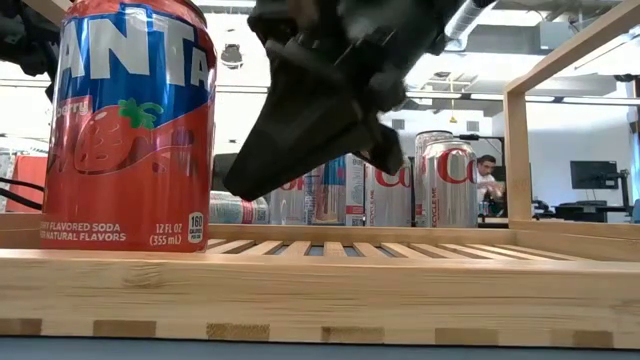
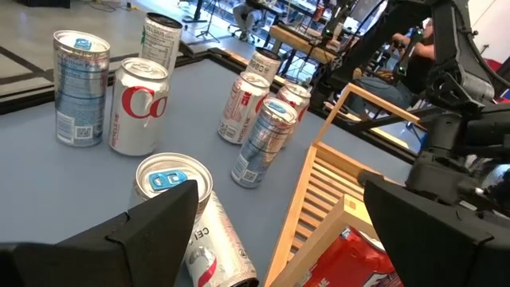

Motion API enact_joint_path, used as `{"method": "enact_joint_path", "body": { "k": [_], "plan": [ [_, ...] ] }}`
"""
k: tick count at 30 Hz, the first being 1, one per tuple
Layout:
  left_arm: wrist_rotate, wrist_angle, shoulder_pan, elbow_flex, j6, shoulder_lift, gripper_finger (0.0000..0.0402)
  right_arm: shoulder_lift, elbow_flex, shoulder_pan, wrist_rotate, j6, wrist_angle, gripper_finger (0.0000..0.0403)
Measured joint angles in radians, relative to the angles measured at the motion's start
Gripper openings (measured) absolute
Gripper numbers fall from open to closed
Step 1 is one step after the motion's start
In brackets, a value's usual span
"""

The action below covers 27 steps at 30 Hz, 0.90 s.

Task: Place canned beverage on shelf
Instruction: Put the red soda can on the shelf aligned with the other red soda can

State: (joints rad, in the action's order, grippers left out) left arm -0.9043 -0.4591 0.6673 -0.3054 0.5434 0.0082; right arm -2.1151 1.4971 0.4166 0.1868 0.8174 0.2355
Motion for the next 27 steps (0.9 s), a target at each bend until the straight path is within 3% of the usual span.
{"method": "enact_joint_path", "body": {
  "k": [27],
  "plan": [
    [0.0, 0.001, 0.0, 0.0, 0.001, 0.0, 0.0348, 0.0, 0.0, -0.04, -0.093, -0.144, -0.12, 0.0]
  ]
}}
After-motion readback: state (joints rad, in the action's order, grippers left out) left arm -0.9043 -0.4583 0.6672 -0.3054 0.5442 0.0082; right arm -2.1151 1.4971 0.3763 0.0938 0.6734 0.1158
